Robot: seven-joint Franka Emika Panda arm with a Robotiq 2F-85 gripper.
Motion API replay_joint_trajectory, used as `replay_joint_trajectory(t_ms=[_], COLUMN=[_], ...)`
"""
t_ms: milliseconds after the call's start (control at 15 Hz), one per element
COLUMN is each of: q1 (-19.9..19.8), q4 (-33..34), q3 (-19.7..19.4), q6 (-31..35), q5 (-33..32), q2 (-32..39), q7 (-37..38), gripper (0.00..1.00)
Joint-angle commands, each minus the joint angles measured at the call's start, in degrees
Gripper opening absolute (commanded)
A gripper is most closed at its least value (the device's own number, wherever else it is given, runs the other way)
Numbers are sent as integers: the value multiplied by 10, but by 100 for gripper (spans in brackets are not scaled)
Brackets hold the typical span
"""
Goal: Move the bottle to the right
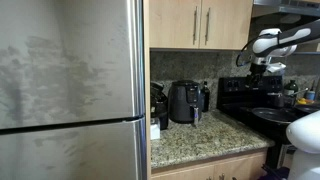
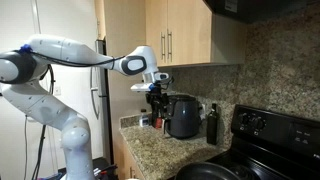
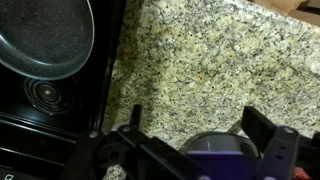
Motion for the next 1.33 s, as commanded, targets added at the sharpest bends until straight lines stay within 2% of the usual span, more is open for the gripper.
replay_joint_trajectory(t_ms=[0, 667, 733, 800, 1200, 1267], q1=[-3, -3, 12, 21, 51, 30], q4=[1, 1, 10, 11, 6, 4], q3=[3, 3, -8, -16, -43, -26], q6=[-1, -1, -50, -69, -73, -66], q5=[3, 3, 7, 12, 9, 11], q2=[1, 1, 0, -5, -18, -11], q7=[-2, -2, -53, -84, -263, -216], gripper=[100, 100, 100, 100, 100, 100])
